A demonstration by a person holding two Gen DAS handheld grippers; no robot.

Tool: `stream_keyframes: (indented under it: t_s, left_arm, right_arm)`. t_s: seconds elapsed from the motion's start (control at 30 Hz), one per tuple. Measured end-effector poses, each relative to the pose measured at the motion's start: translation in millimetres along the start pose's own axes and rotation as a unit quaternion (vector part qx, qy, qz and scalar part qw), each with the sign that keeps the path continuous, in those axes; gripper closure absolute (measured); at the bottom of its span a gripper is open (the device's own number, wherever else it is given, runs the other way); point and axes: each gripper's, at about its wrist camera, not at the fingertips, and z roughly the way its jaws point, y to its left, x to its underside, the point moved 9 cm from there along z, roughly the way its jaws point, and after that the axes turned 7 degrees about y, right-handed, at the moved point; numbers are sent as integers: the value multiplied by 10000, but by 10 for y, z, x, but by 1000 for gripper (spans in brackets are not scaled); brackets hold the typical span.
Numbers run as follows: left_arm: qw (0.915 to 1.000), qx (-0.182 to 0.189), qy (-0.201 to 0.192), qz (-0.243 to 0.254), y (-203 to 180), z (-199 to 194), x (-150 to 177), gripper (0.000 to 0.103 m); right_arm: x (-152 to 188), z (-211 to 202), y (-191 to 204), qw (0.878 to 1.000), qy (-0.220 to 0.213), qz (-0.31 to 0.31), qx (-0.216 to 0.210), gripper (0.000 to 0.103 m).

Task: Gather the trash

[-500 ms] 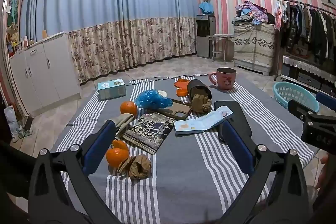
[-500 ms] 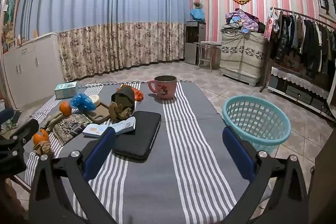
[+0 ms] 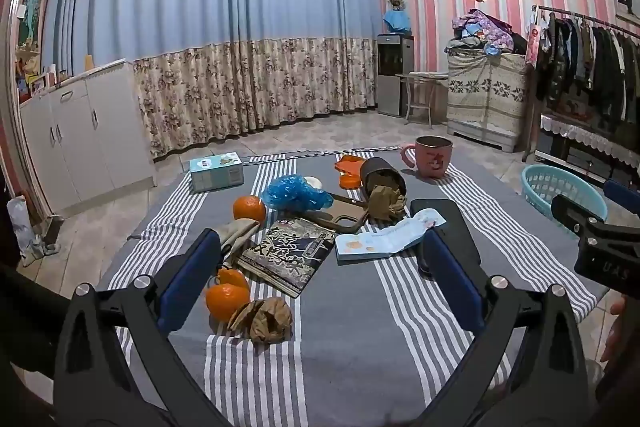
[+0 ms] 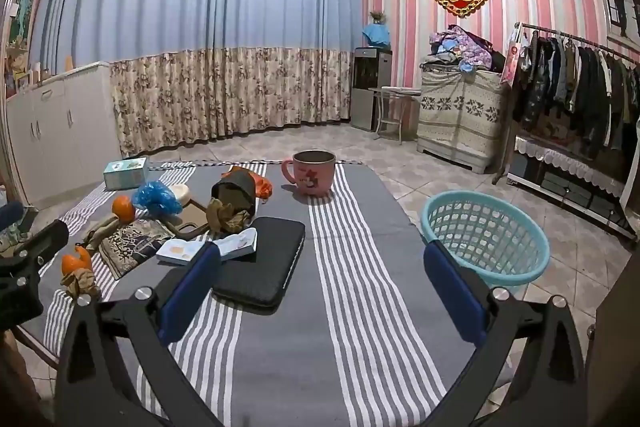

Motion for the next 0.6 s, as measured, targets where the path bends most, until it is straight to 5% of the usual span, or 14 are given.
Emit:
stream_keyframes:
  t_s: [0.6]
  left_arm:
    - [10000, 13, -38, -16, 71, -4, 22, 5]
  right_arm:
    - [-4, 22, -4, 10000, -6, -7, 26, 4]
